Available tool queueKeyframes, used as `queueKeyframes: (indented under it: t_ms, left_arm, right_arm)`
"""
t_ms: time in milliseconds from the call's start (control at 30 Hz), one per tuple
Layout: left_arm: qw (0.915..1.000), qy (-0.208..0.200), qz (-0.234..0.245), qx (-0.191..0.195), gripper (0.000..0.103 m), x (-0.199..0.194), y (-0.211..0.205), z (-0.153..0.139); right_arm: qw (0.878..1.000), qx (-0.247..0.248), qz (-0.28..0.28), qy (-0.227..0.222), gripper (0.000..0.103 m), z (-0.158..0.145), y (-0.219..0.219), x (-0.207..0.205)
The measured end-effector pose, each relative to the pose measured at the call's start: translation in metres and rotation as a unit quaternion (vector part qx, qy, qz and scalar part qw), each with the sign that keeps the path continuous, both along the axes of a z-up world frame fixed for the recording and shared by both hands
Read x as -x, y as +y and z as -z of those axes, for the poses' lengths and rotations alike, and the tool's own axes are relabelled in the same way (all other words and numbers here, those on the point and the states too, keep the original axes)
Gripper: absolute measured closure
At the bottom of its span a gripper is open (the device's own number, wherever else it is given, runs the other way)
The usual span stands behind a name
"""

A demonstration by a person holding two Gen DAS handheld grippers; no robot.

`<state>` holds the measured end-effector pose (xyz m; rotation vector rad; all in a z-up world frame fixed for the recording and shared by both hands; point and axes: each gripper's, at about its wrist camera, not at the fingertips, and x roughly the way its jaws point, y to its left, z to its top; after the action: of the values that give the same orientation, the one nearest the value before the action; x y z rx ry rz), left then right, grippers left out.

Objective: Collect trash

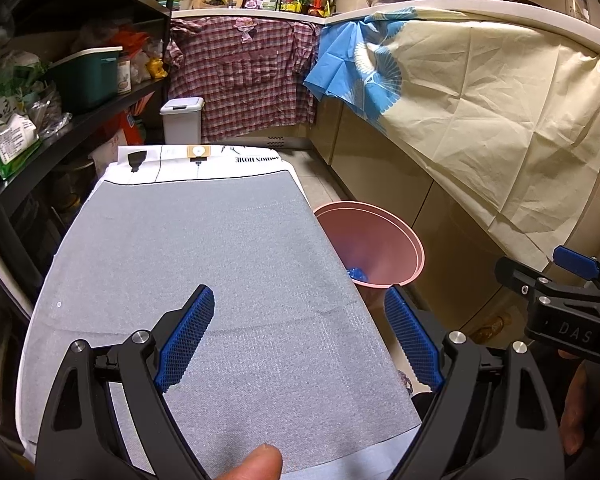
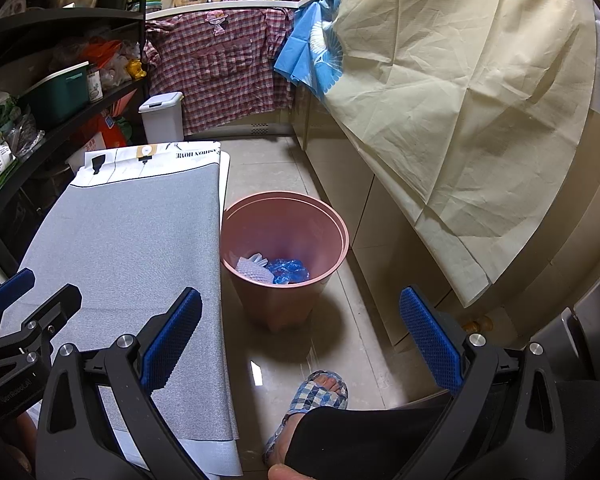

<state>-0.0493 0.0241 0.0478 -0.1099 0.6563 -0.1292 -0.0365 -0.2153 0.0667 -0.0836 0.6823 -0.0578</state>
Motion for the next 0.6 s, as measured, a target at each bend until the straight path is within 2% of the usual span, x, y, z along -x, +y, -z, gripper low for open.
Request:
queueKeyframes:
  t_ms: [600]
  left_arm:
    - [0.9999,0.008,0.006,0.008,0.018,-0.0009,0.0002,0.0061]
  right_arm:
    - [1.000,0.000,0.000,0.000,0.006,0.0002,0.0005,0.0002]
